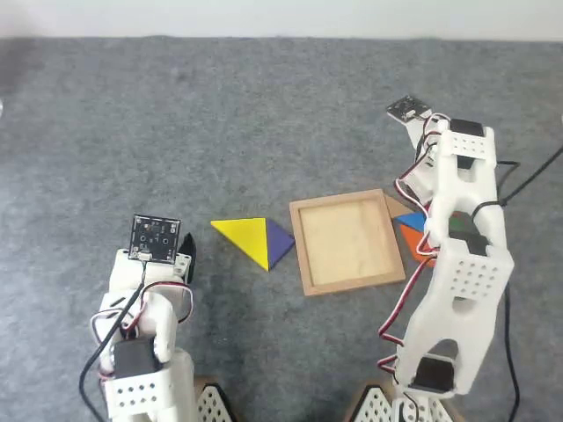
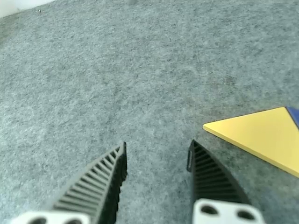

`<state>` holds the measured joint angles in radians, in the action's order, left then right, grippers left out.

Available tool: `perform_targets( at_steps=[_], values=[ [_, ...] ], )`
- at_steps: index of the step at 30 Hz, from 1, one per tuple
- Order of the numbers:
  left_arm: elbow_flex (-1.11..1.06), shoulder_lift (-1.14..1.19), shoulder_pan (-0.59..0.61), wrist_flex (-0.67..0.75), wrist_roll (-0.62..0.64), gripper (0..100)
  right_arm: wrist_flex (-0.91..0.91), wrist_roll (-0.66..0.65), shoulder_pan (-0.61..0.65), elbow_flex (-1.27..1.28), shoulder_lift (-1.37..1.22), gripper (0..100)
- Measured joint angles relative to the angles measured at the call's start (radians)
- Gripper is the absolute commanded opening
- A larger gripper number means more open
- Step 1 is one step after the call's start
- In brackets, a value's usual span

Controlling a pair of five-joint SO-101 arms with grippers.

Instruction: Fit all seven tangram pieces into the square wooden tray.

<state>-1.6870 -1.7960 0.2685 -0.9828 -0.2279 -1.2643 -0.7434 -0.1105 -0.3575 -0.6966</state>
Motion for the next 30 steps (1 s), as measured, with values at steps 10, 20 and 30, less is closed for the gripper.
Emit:
perform_targets(
  at_steps=[10,20,30],
  values=[
    [0.000,0.000,0.000,0.000,0.000,21,-0.120,0.023,-0.087,-0.044,0.091,8.0],
    [0.000,0.000,0.000,0.000,0.000,21,-0.322,0.018,-0.141,0.144,0.186,26.5],
    [0.000,0.000,0.000,0.000,0.000,21,-0.034,-0.017,-0.158,0.442,0.255,20.5]
  ],
)
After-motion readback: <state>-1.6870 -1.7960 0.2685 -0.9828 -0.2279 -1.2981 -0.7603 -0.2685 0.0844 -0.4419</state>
